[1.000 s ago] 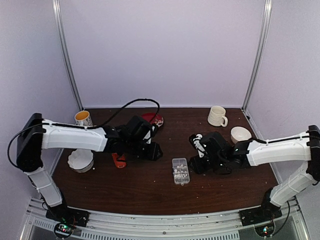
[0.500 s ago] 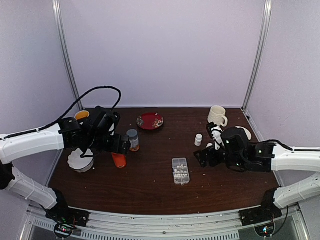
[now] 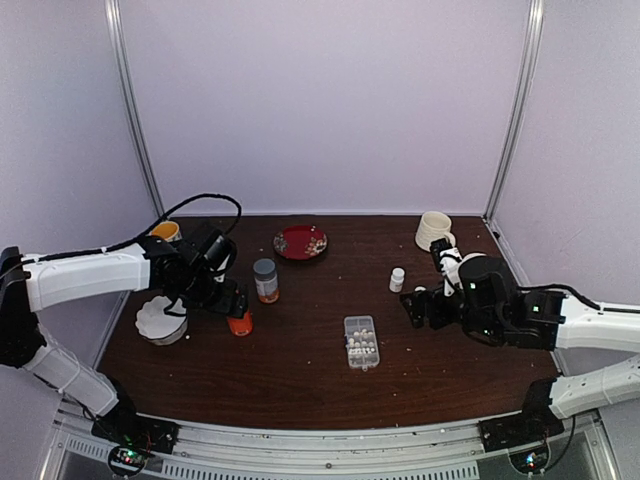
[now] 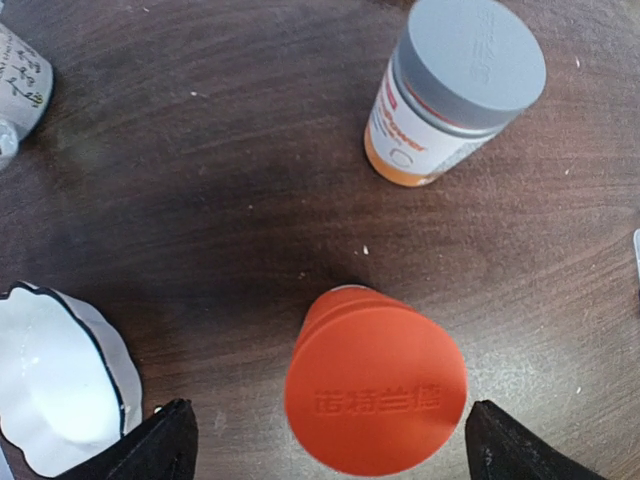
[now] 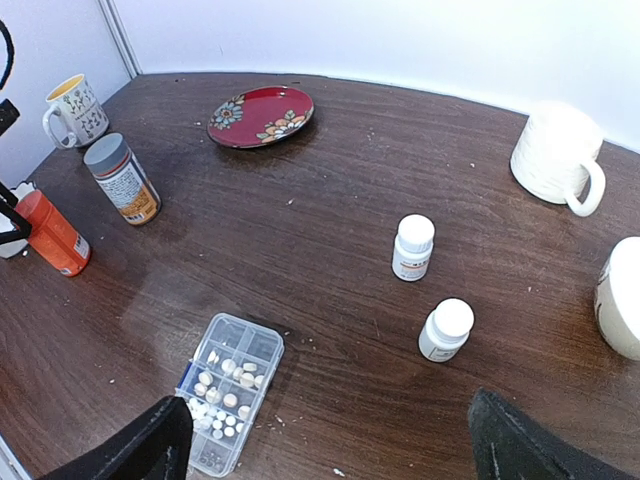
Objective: Sort the pills into containers
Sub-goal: Pick up the pill bottle from the center of the board, then place the pill bottle at the center of the board.
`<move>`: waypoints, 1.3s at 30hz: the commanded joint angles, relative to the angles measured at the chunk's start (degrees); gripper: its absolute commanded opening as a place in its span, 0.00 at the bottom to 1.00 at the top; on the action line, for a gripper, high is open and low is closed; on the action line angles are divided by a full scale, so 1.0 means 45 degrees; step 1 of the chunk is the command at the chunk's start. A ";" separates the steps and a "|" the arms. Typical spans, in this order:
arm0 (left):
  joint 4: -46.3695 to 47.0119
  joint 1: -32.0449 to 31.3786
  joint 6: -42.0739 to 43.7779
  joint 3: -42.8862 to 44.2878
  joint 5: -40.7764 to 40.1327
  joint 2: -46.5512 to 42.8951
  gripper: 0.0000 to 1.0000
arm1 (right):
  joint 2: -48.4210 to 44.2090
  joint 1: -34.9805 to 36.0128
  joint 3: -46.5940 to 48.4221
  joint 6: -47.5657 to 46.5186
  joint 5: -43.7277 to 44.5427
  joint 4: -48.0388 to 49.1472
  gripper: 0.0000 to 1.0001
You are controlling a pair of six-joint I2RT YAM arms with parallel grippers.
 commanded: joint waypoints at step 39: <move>0.0666 -0.2283 0.0820 0.5589 0.0009 0.5610 0.66 | -0.2048 -0.0189 -0.1436 -0.0085 0.1563 -0.0045 0.99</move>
